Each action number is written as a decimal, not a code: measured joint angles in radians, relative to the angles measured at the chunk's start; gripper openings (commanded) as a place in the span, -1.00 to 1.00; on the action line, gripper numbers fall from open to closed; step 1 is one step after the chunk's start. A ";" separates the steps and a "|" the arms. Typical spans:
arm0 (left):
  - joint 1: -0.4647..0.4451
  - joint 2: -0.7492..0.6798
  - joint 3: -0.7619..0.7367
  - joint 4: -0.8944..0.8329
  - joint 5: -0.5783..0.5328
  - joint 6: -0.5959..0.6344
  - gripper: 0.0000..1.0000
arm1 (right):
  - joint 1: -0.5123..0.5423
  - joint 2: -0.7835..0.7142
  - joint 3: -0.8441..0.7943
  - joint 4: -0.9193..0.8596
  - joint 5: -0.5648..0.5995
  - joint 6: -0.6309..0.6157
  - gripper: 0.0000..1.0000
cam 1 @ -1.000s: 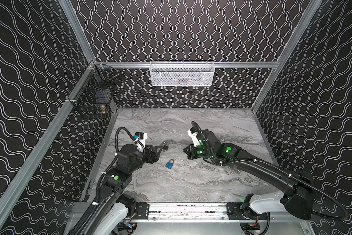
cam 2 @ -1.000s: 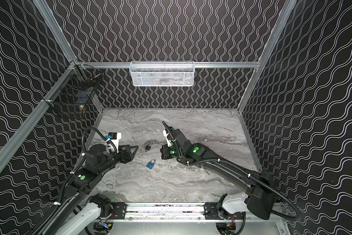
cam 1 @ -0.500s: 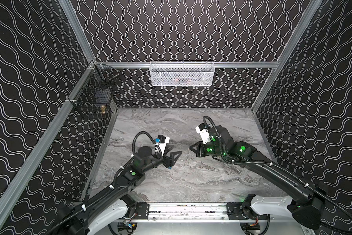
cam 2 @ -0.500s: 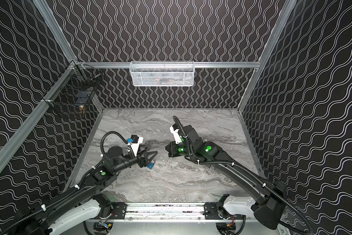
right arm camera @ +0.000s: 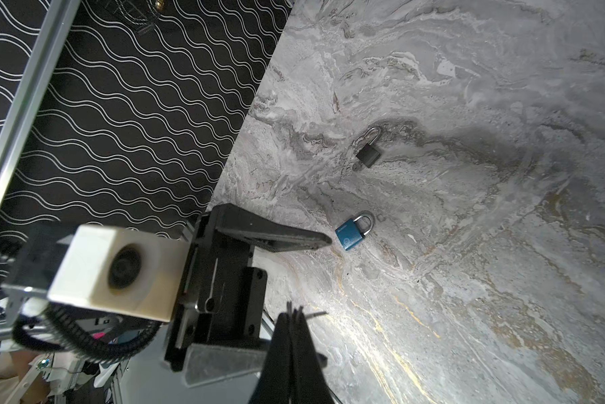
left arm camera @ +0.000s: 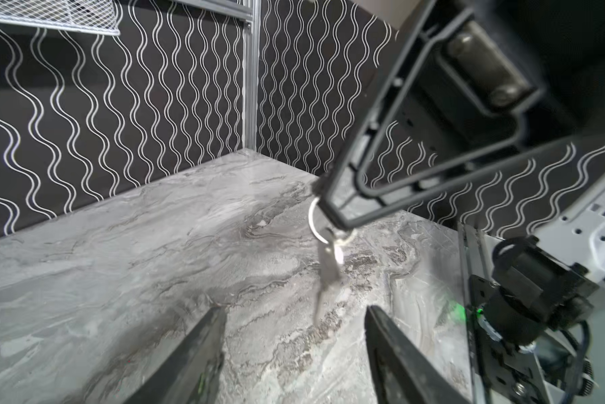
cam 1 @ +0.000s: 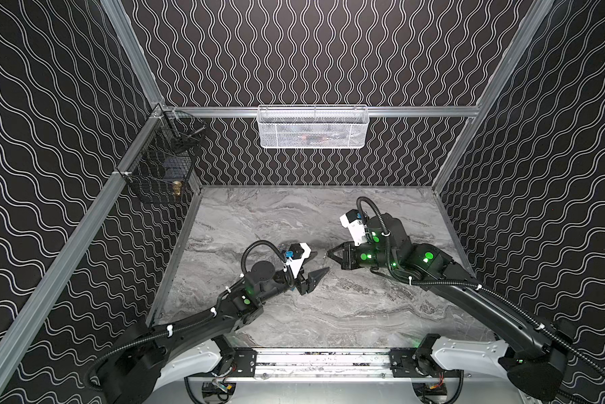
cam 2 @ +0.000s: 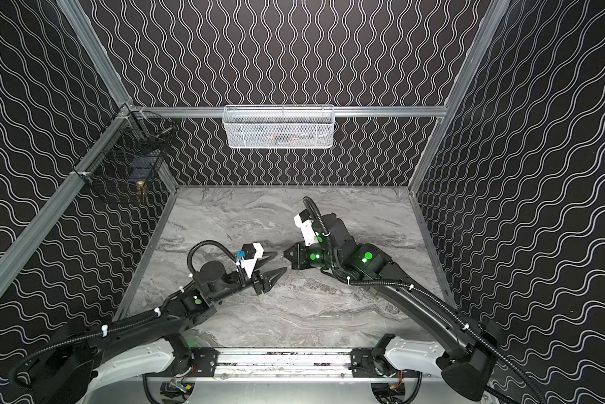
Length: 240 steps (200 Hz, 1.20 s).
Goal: Unlock with the key
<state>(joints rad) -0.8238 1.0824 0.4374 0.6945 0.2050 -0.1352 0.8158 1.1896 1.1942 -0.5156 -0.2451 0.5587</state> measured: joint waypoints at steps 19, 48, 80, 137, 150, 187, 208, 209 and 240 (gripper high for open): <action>-0.007 0.026 0.014 0.037 -0.010 0.011 0.14 | 0.000 0.000 0.000 0.005 -0.006 0.003 -1.00; -0.010 0.043 0.013 0.092 -0.011 0.013 -0.06 | 0.000 0.006 0.000 0.008 -0.016 0.008 -1.00; -0.013 0.056 0.003 0.140 -0.011 0.013 -0.24 | 0.000 0.014 0.001 0.022 -0.023 0.010 -1.00; -0.013 0.060 -0.009 0.156 -0.010 0.013 -0.51 | -0.001 0.018 0.007 0.037 -0.022 0.028 -1.00; -0.013 0.060 -0.011 0.156 -0.010 0.013 -0.56 | -0.004 0.016 0.006 0.044 -0.021 0.029 -1.00; -0.013 0.061 -0.012 0.156 -0.011 0.014 -0.81 | -0.005 0.017 0.003 0.058 -0.021 0.033 -1.00; -0.013 0.064 -0.011 0.156 -0.011 0.014 -0.91 | -0.005 0.016 -0.001 0.059 -0.022 0.036 -1.00; -0.013 0.064 -0.011 0.156 -0.011 0.014 -0.92 | -0.005 0.016 -0.001 0.059 -0.022 0.036 -1.00; -0.013 0.070 -0.008 0.156 -0.014 0.014 -1.00 | -0.007 0.014 -0.009 0.059 -0.021 0.036 -1.00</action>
<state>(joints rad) -0.8371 1.1526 0.4294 0.8509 0.1913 -0.1211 0.8089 1.2037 1.1854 -0.4564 -0.2661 0.5945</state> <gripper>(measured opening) 0.061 0.050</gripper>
